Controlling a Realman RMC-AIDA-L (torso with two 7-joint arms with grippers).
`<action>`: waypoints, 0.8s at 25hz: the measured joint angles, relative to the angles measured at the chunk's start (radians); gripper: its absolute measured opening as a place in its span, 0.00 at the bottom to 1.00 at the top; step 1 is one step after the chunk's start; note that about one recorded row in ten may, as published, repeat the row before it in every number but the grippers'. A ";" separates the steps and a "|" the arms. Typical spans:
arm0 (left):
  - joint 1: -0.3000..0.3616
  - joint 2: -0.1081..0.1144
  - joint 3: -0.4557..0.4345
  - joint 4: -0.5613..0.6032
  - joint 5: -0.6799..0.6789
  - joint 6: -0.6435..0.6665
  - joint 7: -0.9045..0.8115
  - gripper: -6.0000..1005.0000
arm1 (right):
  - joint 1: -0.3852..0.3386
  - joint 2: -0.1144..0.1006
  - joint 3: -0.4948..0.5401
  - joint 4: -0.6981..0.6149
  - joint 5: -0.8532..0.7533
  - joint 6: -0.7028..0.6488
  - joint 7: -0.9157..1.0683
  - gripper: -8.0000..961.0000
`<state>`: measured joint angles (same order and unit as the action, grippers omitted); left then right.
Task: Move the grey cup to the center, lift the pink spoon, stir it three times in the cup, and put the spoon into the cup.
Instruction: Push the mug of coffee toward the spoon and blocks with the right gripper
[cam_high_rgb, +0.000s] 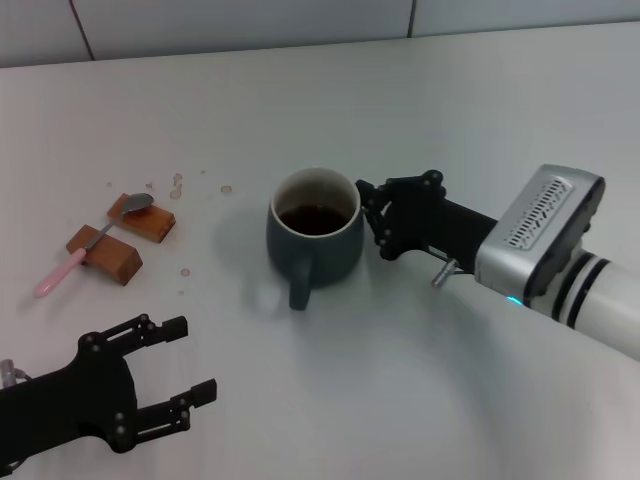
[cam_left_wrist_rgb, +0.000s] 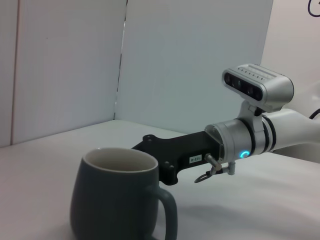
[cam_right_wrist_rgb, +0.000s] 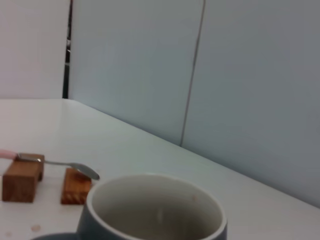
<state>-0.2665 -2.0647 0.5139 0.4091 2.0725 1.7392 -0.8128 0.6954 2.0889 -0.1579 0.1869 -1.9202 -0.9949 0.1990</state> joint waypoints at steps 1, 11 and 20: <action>0.000 0.000 0.000 0.000 0.000 0.000 0.000 0.78 | 0.000 0.000 0.000 0.000 0.000 0.000 0.000 0.06; -0.005 0.000 0.003 -0.004 0.000 0.003 0.000 0.78 | 0.093 0.002 0.000 0.070 -0.001 0.056 0.000 0.07; -0.002 0.000 0.003 -0.004 0.000 0.006 0.006 0.78 | 0.072 0.004 0.050 0.064 0.004 0.012 0.000 0.07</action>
<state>-0.2685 -2.0648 0.5173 0.4047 2.0723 1.7448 -0.8067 0.7669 2.0925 -0.1074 0.2512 -1.9165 -0.9829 0.1989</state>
